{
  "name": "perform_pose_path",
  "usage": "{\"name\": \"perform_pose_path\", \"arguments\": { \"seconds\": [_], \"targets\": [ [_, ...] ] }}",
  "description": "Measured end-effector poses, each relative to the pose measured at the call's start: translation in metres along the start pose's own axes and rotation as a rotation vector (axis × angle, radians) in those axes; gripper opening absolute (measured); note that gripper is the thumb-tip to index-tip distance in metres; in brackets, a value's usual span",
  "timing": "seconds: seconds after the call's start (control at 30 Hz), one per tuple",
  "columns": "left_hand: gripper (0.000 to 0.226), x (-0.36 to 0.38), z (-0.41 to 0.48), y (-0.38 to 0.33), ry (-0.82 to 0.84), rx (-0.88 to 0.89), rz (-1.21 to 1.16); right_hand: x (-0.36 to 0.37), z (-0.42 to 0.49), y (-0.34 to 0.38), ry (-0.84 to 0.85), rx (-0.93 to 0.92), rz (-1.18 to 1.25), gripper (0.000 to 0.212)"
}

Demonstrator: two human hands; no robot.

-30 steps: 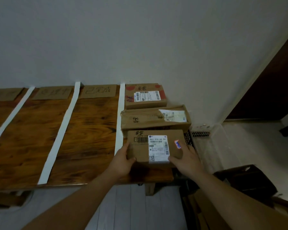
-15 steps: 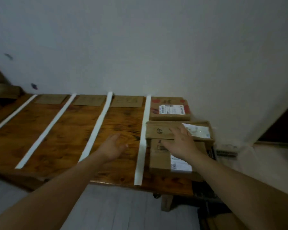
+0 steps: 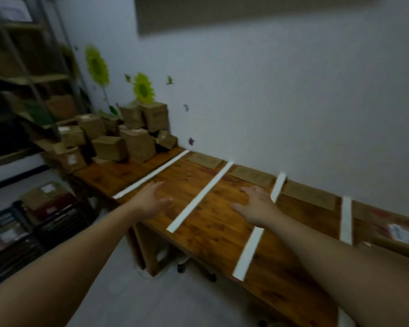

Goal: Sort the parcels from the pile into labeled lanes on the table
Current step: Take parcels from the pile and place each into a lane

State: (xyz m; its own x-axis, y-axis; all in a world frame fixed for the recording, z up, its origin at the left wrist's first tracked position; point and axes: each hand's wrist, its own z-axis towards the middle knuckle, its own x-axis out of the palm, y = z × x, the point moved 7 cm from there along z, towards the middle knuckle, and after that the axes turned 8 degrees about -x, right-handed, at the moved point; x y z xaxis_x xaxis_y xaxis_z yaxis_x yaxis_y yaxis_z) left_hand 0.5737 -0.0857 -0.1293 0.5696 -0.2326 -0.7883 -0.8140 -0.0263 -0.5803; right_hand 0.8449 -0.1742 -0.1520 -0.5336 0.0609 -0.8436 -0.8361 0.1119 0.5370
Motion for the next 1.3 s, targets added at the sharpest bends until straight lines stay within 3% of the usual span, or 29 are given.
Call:
{"name": "perform_pose_path", "arguments": {
  "seconds": [0.3, 0.97, 1.3],
  "targets": [
    [0.075, -0.14, 0.092, 0.112, -0.068, -0.099, -0.002, 0.073, 0.129, 0.17, 0.059, -0.156, -0.048, 0.073],
    [0.08, -0.336, 0.393, 0.228, -0.207, -0.219, 0.096, 0.16, 0.513, 0.38, 0.157, -0.429, -0.101, 0.08],
    [0.08, -0.412, 0.561, 0.283, -0.126, -0.078, 0.052, 0.214, 0.656, 0.435, 0.087, -0.235, -0.13, 0.078]
  ]
}}
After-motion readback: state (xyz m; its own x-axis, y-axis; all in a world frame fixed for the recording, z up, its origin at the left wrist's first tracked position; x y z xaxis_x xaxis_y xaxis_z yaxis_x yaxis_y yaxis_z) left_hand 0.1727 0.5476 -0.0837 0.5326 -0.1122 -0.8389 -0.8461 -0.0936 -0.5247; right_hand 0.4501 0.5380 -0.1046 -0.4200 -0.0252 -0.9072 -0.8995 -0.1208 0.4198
